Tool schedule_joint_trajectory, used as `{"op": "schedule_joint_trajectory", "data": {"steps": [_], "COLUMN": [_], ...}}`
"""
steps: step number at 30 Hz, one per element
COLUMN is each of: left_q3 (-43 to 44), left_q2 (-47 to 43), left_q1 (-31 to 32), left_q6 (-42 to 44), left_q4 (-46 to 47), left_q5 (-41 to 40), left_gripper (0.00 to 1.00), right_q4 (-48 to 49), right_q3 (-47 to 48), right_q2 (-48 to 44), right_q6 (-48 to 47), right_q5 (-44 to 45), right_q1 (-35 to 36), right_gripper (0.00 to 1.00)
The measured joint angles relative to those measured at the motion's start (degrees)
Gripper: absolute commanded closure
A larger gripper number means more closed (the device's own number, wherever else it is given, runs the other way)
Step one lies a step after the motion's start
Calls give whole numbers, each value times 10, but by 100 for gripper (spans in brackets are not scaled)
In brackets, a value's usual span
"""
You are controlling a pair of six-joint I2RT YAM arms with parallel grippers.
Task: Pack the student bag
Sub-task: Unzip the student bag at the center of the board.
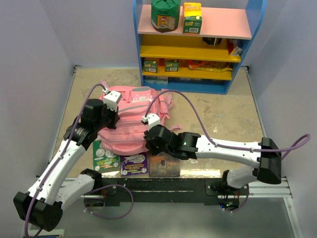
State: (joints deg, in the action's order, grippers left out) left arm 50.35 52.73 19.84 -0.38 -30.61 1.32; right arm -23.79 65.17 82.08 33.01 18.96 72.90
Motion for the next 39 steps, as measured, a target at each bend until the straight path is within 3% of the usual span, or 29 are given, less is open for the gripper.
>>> {"op": "schedule_joint_trajectory", "data": {"steps": [8, 18, 31, 39], "left_q3": [3, 19, 10, 83], "left_q2": [-41, -57, 46, 122], "left_q1": [-28, -60, -5, 25], "left_q6": [-16, -50, -45, -43], "left_q4": [-5, -69, 21, 10], "left_q5": [29, 69, 30, 2], "left_gripper": [100, 100, 100, 100], "right_q4": [39, 66, 39, 42], "right_q3": [-38, -15, 58, 58], "right_q2": [-55, 43, 86, 86], "right_q6": [-3, -62, -122, -136], "right_q5": [-117, -185, -139, -104], "right_q1": [-120, -203, -240, -246], "right_gripper": [100, 100, 100, 100]}}
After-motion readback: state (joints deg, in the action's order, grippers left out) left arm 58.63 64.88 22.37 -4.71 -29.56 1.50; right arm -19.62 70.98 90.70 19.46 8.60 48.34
